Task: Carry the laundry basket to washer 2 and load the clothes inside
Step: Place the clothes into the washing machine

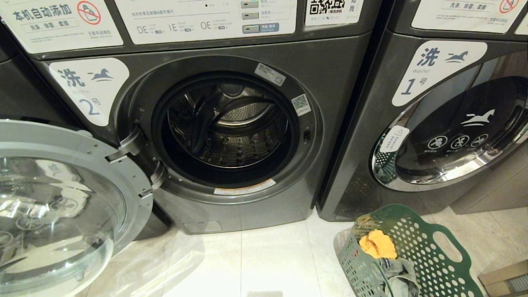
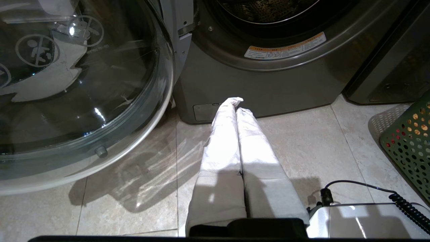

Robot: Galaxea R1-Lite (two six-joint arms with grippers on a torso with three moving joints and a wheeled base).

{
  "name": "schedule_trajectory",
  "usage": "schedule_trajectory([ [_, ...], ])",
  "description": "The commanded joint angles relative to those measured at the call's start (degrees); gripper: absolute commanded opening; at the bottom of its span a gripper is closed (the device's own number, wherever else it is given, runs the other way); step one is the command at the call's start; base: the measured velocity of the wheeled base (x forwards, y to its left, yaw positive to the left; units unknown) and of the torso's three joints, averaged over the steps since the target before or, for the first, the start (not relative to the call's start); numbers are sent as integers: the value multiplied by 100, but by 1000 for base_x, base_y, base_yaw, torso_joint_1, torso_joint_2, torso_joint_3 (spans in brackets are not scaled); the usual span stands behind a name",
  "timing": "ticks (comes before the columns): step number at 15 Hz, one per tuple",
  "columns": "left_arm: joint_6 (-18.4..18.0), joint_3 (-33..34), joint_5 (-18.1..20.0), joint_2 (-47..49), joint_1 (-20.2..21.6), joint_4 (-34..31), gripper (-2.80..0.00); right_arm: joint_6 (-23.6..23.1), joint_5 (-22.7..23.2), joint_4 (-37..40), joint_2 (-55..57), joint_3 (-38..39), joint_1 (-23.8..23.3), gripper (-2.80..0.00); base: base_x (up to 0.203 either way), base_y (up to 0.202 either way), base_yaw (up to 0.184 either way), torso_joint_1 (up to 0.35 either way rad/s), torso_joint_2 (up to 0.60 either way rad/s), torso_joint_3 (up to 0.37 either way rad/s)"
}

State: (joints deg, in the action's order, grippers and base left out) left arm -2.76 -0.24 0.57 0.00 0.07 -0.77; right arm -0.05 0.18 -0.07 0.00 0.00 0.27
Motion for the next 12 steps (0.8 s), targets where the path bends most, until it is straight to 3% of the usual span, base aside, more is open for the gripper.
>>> schedule_trajectory([
  [1, 3, -2, -5, 9, 1, -2, -280, -21, 7, -1, 9, 0, 0, -280, 0, 0, 0, 0, 0, 0],
  [12, 59, 7, -31, 9, 1, 6, -280, 209, -159, 0, 9, -36, 0, -280, 0, 0, 0, 0, 0, 0],
])
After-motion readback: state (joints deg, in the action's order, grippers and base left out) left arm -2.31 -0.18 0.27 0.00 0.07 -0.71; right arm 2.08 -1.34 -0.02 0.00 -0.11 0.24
